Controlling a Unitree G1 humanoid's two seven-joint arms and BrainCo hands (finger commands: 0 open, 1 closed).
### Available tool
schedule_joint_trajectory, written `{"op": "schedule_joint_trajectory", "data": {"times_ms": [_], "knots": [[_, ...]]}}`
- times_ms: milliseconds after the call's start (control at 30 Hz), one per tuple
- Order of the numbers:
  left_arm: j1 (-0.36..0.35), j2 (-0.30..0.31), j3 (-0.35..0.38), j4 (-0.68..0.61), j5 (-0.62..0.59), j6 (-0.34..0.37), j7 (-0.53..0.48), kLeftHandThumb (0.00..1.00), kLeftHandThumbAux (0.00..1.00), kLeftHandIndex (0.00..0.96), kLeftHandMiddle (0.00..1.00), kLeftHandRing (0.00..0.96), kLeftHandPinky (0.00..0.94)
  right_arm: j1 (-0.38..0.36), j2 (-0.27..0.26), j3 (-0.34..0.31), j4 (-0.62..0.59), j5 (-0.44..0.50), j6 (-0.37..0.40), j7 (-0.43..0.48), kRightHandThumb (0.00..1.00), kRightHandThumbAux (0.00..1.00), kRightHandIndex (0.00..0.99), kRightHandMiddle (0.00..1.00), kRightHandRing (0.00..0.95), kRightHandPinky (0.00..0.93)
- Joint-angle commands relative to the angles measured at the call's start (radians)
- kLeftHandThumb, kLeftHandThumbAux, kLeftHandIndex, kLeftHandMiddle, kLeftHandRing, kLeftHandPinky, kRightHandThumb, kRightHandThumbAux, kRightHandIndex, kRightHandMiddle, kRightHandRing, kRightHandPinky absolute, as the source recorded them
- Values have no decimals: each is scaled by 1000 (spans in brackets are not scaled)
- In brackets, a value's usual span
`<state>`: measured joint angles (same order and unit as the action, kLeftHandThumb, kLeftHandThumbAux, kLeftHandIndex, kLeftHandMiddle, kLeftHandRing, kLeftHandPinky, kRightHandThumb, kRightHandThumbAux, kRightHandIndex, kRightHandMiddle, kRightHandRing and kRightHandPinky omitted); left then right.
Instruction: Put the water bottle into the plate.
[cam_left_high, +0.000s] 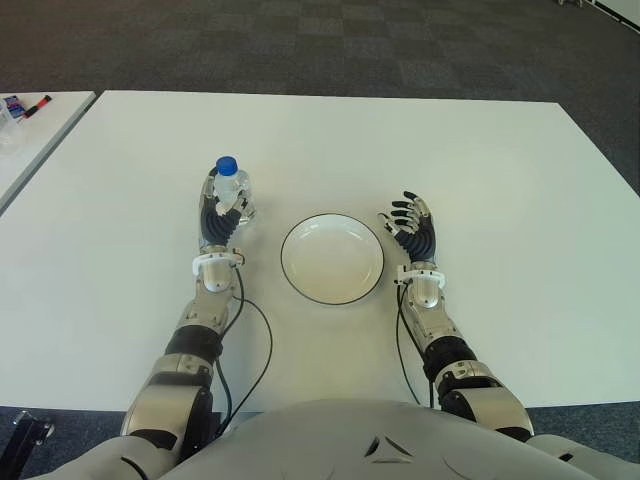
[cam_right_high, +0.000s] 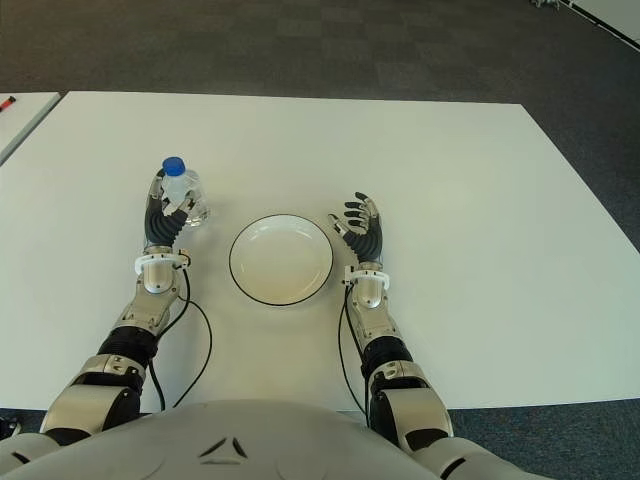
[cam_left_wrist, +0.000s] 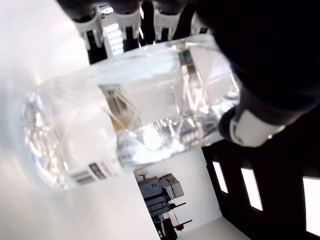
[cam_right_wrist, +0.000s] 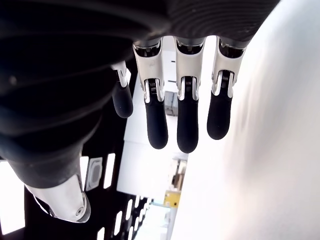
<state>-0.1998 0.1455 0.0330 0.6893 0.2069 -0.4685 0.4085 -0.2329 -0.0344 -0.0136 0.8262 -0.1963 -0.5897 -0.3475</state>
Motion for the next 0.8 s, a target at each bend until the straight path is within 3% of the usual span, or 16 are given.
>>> {"op": "schedule_joint_trajectory", "data": {"times_ms": [33, 400, 800], "knots": [[2, 8, 8, 35, -1, 13, -9, 545, 567, 4, 85, 124, 222, 42, -3, -1, 34, 4, 27, 3, 702, 732, 175, 349, 367, 377], [-4, 24, -4, 59, 38, -7, 23, 693, 498, 76, 225, 264, 353, 43, -5, 1, 33, 1, 29, 4, 707, 740, 177, 354, 369, 380], [-12, 43, -18, 89, 79, -39, 58, 772, 467, 128, 318, 362, 414, 41, -4, 0, 36, 1, 28, 0, 711, 740, 180, 357, 370, 377]]}}
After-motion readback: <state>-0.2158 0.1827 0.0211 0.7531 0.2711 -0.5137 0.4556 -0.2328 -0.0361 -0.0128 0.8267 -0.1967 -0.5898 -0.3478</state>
